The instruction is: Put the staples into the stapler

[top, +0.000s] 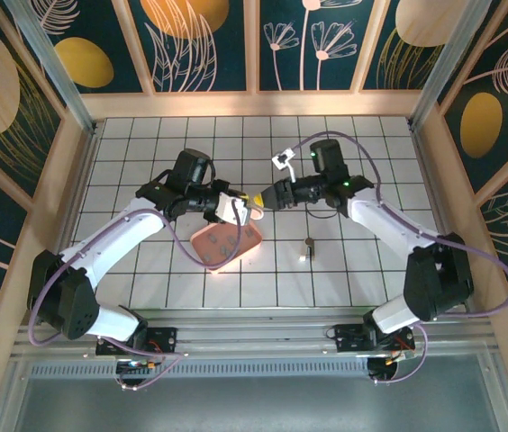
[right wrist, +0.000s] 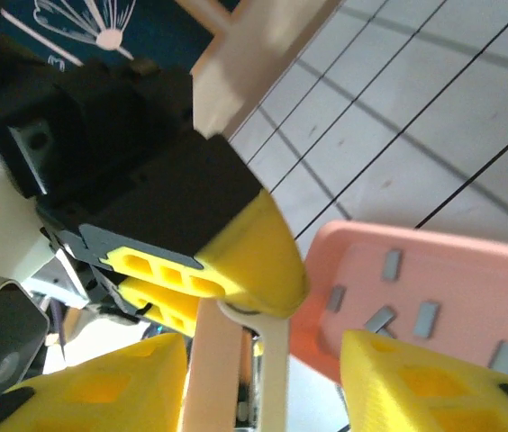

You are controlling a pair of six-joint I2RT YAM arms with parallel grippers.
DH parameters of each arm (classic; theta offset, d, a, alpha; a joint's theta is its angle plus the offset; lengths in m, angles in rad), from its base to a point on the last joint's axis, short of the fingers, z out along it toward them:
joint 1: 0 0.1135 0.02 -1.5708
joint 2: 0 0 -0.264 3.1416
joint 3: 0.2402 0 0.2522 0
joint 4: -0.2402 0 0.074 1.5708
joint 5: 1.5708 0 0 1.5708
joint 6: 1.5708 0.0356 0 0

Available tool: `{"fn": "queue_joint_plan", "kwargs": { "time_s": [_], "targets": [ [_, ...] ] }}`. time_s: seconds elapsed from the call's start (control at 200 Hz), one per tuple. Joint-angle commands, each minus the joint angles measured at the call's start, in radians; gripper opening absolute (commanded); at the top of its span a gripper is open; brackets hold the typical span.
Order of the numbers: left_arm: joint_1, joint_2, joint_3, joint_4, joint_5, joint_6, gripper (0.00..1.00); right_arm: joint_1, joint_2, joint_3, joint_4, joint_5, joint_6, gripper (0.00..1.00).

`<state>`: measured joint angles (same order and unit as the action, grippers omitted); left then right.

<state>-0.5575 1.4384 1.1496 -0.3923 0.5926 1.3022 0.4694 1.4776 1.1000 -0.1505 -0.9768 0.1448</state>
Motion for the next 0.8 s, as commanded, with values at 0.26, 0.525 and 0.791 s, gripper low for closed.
{"fn": "queue_joint_plan", "kwargs": {
  "time_s": [0.26,0.525,0.791],
  "targets": [
    [0.043,-0.032,-0.113,0.172,0.285,-0.334,0.0,-0.057,-0.376,-0.395,0.52,0.17,-0.285,0.54],
    [0.048,-0.041,-0.134,0.204,0.358,-0.399,0.0,0.033,-0.457,-0.435,0.389,0.303,-0.719,0.55],
    [0.048,-0.042,-0.129,0.206,0.372,-0.402,0.0,0.12,-0.38,-0.411,0.438,0.335,-0.762,0.56]
  ]
}}
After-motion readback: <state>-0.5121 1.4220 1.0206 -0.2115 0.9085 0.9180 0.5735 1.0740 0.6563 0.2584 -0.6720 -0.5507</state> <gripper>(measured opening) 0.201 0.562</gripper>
